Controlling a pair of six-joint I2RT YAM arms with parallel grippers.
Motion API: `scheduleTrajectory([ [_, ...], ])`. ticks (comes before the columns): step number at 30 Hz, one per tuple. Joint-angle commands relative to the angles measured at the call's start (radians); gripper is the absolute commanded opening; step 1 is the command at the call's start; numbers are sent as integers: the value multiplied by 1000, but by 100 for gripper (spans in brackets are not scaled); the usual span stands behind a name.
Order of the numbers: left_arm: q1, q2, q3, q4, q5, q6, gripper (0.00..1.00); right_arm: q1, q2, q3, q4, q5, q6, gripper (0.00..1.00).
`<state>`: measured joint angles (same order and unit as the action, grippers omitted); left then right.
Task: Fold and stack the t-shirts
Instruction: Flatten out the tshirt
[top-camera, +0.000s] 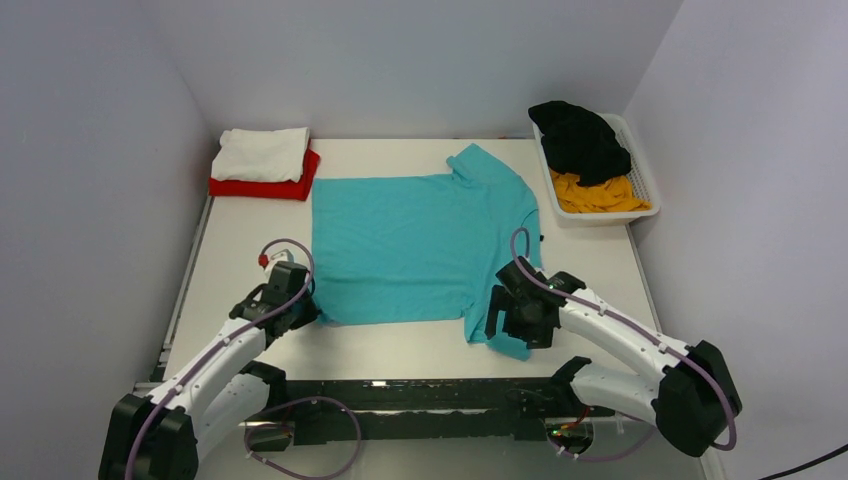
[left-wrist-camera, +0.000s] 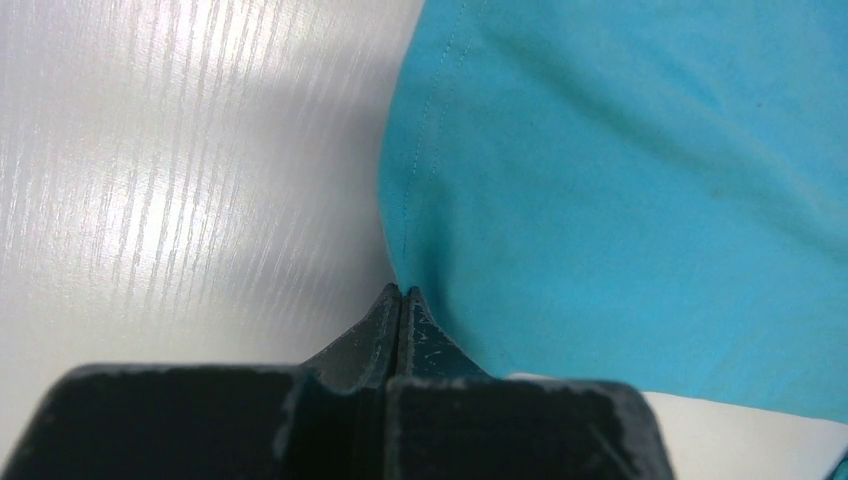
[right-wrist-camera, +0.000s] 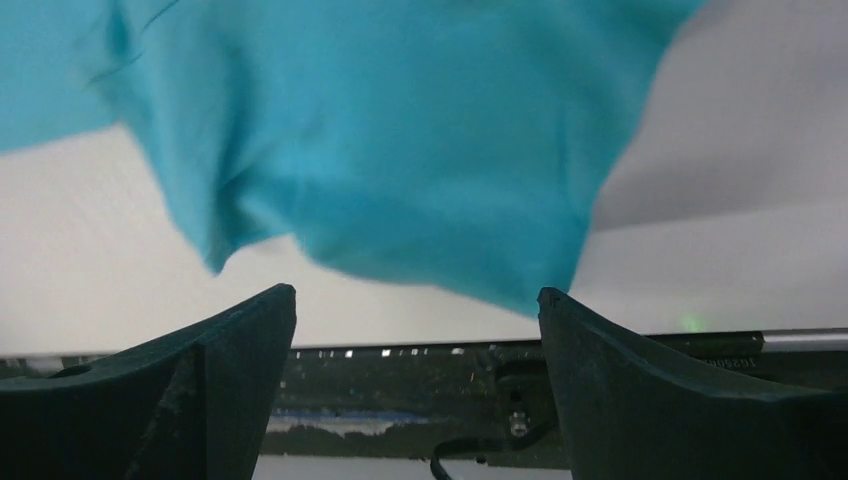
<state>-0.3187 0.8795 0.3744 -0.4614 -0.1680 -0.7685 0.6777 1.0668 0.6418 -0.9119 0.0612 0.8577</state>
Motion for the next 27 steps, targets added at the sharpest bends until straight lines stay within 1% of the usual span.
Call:
scheduleTrajectory([
  [1,0,-24,-3,1,-4,-22,0,-105,-8,-71,169,-28,25,89],
  [4,0,-21,-11,21,18,-26,0,-121,21,-71,239,-7,-3,82],
  [9,0,-5,-8,11,15,-36,0,-131,110,-99,247,-12,-7,76],
  [11,0,-8,-9,0,14,-40,0,-132,138,-123,252,-40,0,70],
  [14,0,-26,-15,-15,13,-49,0,-131,161,-138,215,-47,4,58],
  [15,0,-35,-15,-27,14,-56,0,-132,162,-139,184,-42,7,53],
  [18,0,-69,-14,-76,12,-81,0,-132,129,-143,90,-30,18,34],
  [19,0,-86,-16,-91,12,-85,0,-131,113,-144,65,-33,17,26],
  [21,0,-122,-25,-128,12,-92,0,-131,75,-146,23,-34,18,6],
  [22,0,-136,-26,-150,8,-94,0,-131,54,-145,13,-39,14,0],
  [25,0,-172,-27,-215,1,-105,0,-132,1,-137,-3,-31,13,0],
  [27,0,-191,-37,-207,23,-102,0,-133,-7,-124,-13,-14,19,0],
])
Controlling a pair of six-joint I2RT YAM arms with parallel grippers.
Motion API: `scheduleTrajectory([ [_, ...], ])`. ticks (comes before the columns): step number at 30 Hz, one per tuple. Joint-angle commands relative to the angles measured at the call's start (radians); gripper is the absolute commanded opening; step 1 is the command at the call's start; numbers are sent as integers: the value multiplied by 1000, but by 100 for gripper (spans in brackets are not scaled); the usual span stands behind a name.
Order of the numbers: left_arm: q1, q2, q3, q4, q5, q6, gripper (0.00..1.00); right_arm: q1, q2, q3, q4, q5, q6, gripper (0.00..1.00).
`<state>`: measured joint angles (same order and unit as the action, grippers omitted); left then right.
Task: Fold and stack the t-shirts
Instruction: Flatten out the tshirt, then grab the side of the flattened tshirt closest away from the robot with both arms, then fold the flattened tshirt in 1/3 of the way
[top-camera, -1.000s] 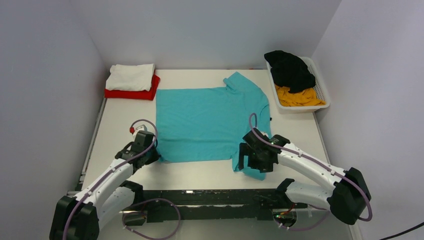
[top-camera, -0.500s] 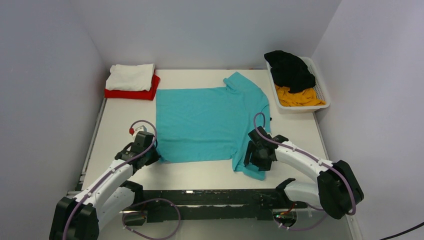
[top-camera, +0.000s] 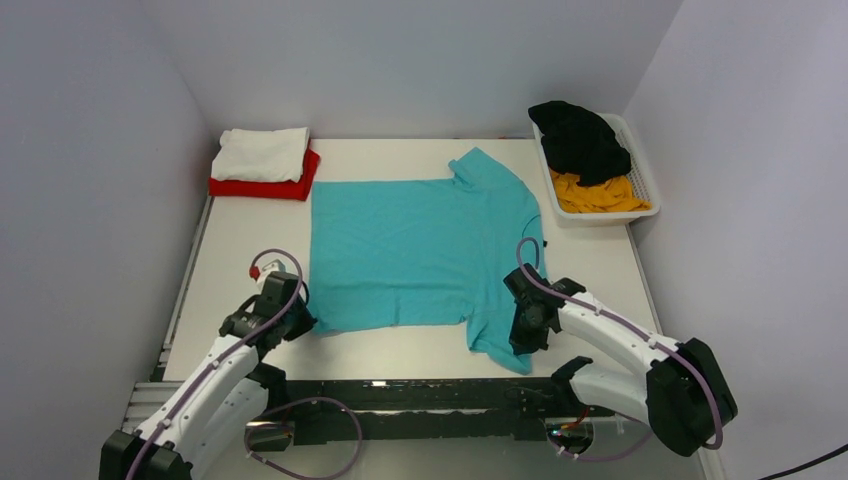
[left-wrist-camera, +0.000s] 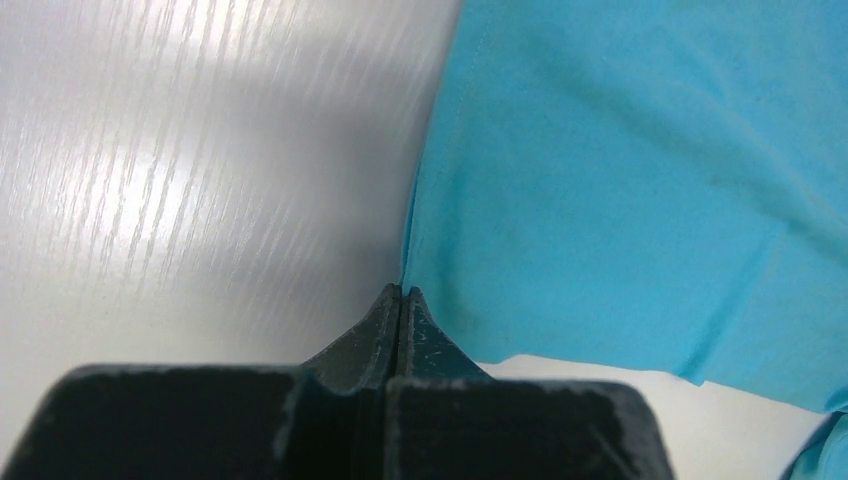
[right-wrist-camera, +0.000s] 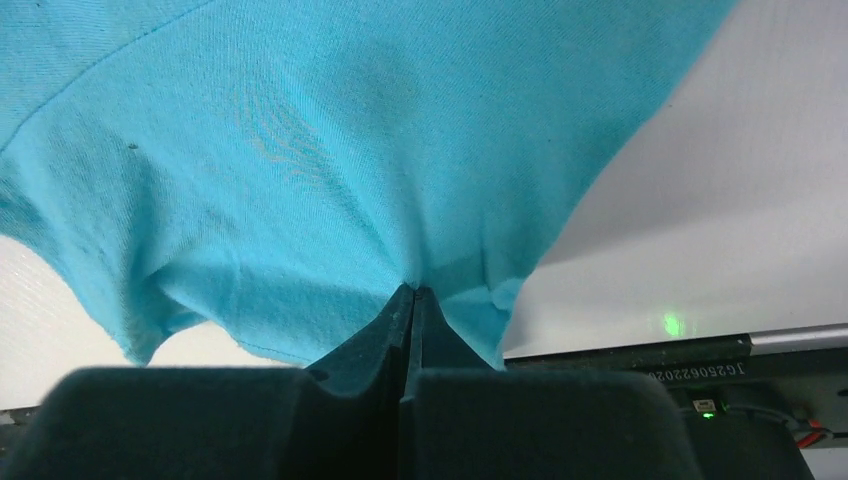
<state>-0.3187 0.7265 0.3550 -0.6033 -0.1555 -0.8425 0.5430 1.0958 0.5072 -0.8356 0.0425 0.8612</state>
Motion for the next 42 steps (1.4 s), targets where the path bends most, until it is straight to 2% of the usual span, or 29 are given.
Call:
scheduleTrajectory([
  [1,0,-44,-15,-80,3,-38,0,3,-35,19,-98,11,22,0],
  [6,0,-82,8,-125,9,-49,0,3,-112,116,-198,97,12,0],
  [9,0,-101,-7,-90,23,-48,0,4,-111,137,-154,31,-84,0],
  [10,0,-100,-9,-77,31,-48,0,5,-104,132,-123,-12,-114,6],
  [12,0,-94,-2,-69,28,-45,0,16,-95,116,-90,-50,-116,24],
  [13,0,-89,4,-72,17,-41,0,27,-89,113,-90,-65,-111,28],
  [15,0,-80,18,-86,-7,-37,0,70,-69,118,-108,-48,-77,37],
  [18,0,-67,29,-85,-15,-30,0,155,-14,123,-151,1,-9,60],
  [20,0,-63,29,-76,-11,-27,0,174,29,106,-139,7,16,64],
  [24,0,-62,19,-75,-5,-28,0,180,94,68,-47,-4,22,65],
  [26,0,-66,11,-71,-8,-30,0,178,127,54,-9,7,18,61],
  [28,0,-68,12,-72,-10,-32,0,180,164,38,22,-12,19,51],
  [32,0,-79,13,-109,-29,-47,0,178,168,24,-21,-3,47,15],
  [34,0,-93,20,-142,-42,-60,0,179,116,48,-85,22,56,4],
  [36,0,-112,26,-168,-53,-82,0,177,61,79,-155,41,67,0],
  [42,0,-159,42,-245,-95,-153,0,177,4,115,-249,-8,72,0],
])
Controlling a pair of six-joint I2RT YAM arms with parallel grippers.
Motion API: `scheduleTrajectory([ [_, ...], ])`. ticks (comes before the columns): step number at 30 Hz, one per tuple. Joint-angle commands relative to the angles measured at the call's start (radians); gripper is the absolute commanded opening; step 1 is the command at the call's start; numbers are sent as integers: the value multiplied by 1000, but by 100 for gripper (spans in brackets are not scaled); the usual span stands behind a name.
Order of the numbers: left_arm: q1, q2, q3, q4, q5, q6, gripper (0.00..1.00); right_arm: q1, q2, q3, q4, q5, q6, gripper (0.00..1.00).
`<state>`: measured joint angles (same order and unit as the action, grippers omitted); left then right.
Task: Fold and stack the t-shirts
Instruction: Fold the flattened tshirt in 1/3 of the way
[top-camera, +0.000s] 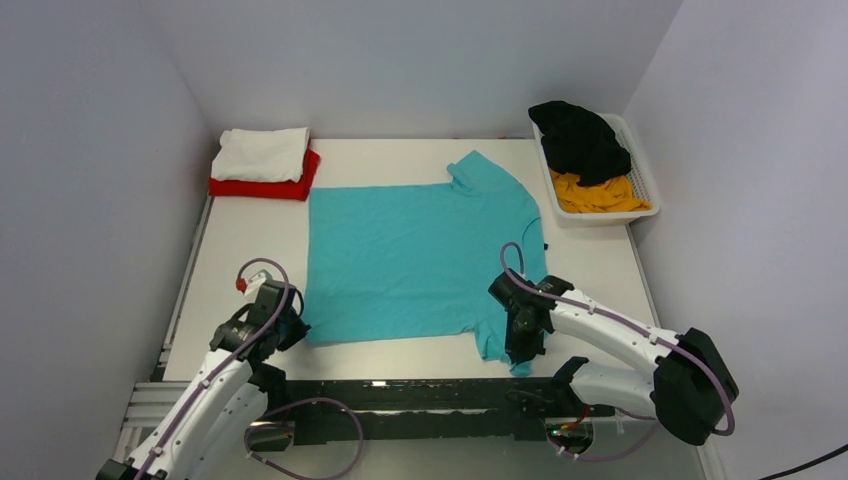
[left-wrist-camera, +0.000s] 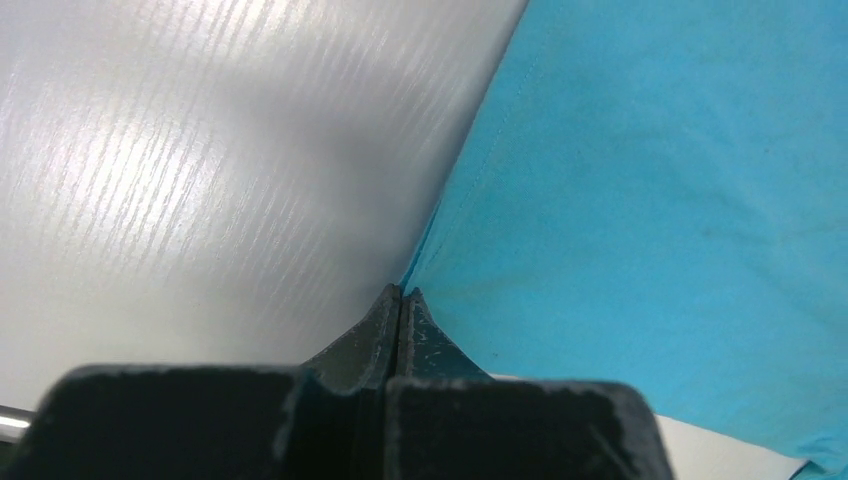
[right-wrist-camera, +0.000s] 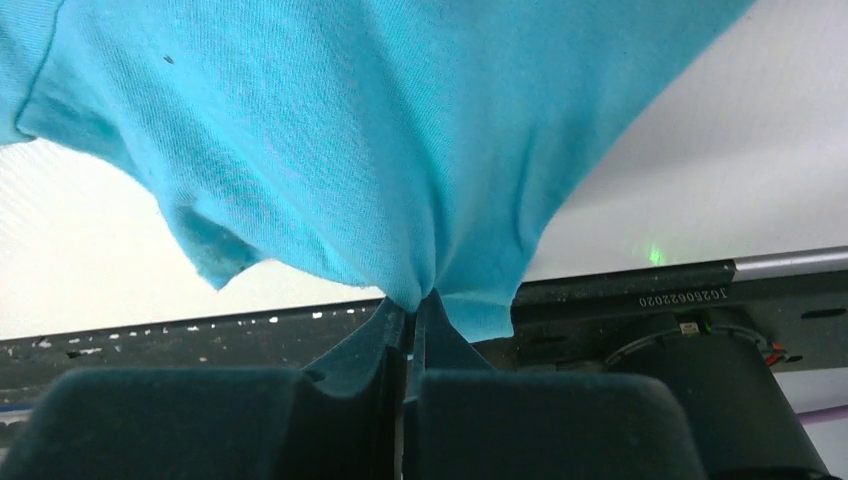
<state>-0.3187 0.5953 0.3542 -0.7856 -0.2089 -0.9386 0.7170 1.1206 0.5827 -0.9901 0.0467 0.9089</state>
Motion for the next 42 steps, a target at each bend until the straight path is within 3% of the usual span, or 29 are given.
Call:
scheduleTrajectory([
  [1,0,-33,36,-58,-34,-57,0,3,-21,43,-90,-11,14,0],
  [6,0,-40,39,29,-8,-7,0,-26,-1,132,-53,97,-47,0],
  [11,0,20,96,172,6,39,0,-148,29,225,116,95,-165,0],
  [19,10,248,247,294,-87,69,0,-277,159,414,238,88,-316,0],
  [30,161,579,405,439,-6,99,0,-388,397,587,348,18,-420,3],
  [40,197,818,515,510,24,133,0,-451,619,716,444,28,-509,9],
  [42,199,860,547,511,27,149,1,-467,670,757,454,18,-504,14],
])
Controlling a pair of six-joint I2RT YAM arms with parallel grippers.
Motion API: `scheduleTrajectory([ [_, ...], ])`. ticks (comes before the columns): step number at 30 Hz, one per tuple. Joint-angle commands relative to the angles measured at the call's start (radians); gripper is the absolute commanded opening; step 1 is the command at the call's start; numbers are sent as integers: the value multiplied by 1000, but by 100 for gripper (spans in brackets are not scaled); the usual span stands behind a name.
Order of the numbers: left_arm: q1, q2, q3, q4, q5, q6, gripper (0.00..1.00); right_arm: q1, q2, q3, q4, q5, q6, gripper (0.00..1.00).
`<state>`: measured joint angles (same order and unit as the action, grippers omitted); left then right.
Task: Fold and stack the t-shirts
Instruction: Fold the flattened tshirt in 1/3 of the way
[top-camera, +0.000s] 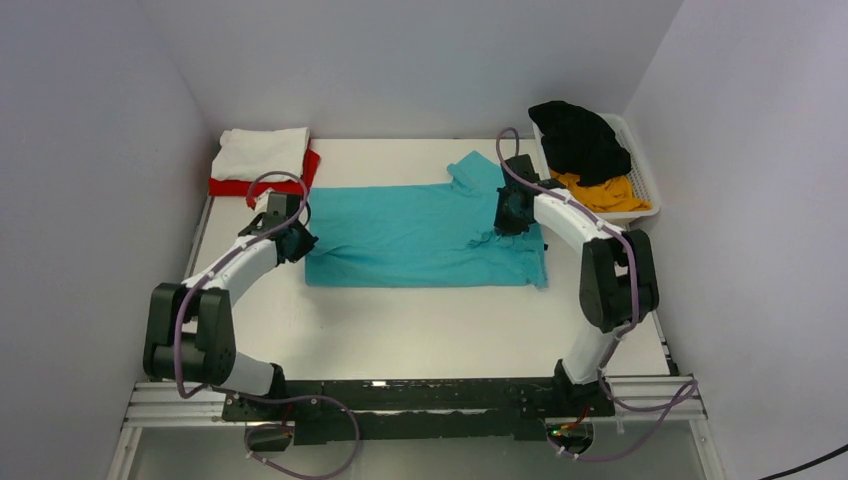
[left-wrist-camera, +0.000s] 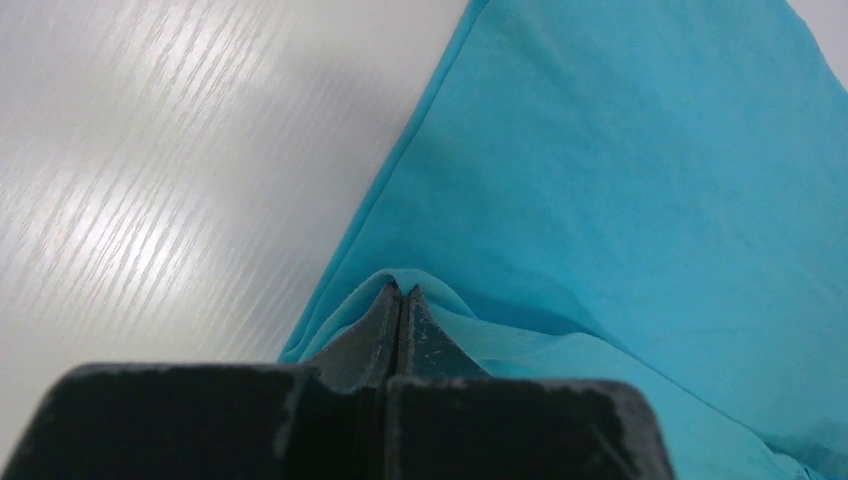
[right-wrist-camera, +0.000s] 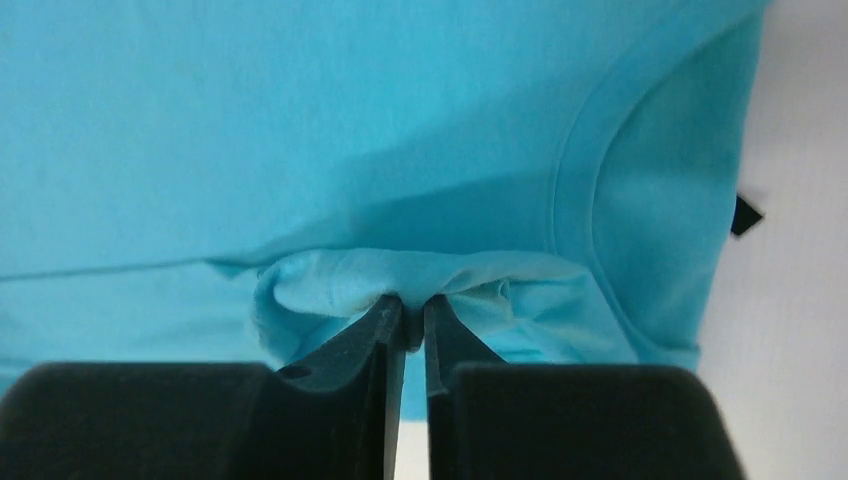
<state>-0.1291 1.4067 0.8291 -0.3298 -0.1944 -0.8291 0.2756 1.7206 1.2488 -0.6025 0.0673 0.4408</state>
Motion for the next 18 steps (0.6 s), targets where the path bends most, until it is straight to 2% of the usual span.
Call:
scheduleTrajectory([
  [1,10,69,90,51,7,46,8,-31,98,113,80,-17,-42,20],
  [3,14,95,125,30,-16,54,14,-39,164,168,103,-8,-71,30],
  [4,19,100,142,21,-26,60,21,-40,187,204,106,18,-85,35],
  [5,21,98,161,8,-35,70,36,-39,206,242,103,57,-97,48],
  [6,23,91,180,-12,-46,76,57,-41,219,280,82,94,-103,60],
  [8,23,60,201,-50,-70,86,94,-37,211,337,47,138,-113,73],
  [9,23,37,198,-61,-74,90,99,-36,184,319,59,135,-122,79],
  [11,23,-31,174,-70,-65,87,100,-26,98,222,117,100,-133,96],
  [12,22,-56,155,-59,-35,94,99,-18,55,169,149,67,-141,99],
  [18,-45,-90,63,121,318,184,99,54,-118,-130,297,-230,-126,100],
])
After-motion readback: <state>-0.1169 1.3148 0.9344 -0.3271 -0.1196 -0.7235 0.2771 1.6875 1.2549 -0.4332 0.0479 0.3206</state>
